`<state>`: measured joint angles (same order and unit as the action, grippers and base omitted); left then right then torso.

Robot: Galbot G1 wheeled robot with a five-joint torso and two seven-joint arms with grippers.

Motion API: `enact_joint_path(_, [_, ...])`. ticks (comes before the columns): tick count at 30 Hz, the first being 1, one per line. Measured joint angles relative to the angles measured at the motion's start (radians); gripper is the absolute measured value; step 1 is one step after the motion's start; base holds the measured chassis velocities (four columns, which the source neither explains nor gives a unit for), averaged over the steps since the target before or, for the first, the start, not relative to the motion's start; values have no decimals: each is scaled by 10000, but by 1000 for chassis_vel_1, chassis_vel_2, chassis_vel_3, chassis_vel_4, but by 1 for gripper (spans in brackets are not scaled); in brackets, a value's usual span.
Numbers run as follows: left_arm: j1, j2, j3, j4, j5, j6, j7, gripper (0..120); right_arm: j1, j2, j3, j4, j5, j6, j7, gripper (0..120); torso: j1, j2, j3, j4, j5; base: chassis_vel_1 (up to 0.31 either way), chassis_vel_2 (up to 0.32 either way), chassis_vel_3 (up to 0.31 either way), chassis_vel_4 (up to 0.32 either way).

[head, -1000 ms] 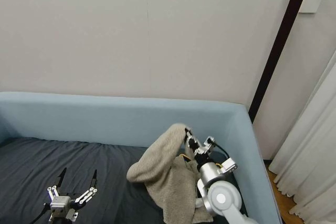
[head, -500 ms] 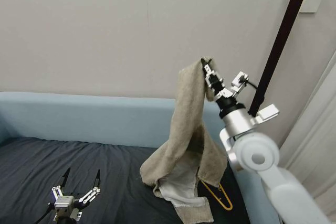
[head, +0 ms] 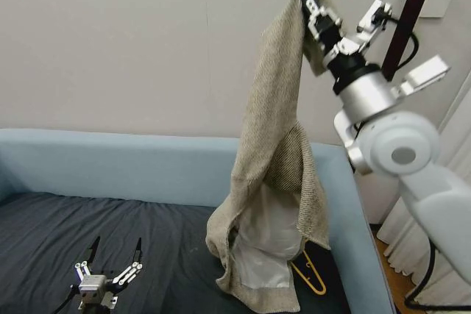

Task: Pick up the clothes from the sofa and hang them on the clothes hanger.

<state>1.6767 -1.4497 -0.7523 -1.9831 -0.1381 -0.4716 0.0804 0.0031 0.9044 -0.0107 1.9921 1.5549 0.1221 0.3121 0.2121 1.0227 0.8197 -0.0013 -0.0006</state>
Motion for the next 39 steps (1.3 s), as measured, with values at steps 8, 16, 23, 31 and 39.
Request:
enact_joint_path(8, [-119, -46, 0, 193, -2, -56, -66, 100, 2846, 794, -562, -1672, 157, 85, 1216, 0, 0, 0, -1, 1, -2, 0, 0, 0, 0])
enact_joint_path(16, [-178, 0, -88, 298, -11, -80, -187, 100, 3236, 1746, -1465, -1001, -105, 172, 2002, 0, 0, 0, -1, 1, -6, 0, 0, 0, 0])
enact_joint_path(23, [-223, 140, -277, 499, -119, -132, -227, 100, 3522, 3075, -1659, -1652, -222, 172, 2223, 0, 0, 0, -1, 0, -6, 0, 0, 0, 0])
enact_joint_path(31, [-184, 307, -462, 705, -196, -296, -234, 100, 2218, 3934, -1796, -3285, -2125, 148, 2102, 0, -1, 1, -2, 5, -6, 0, 0, 0, 0])
enact_joint_path(39, [-119, 271, -353, 1057, -101, -636, -231, 100, -1492, 2899, -2135, -3985, -4459, 228, 1267, 0, 2, -1, 2, -2, 3, 0, 0, 0, 0])
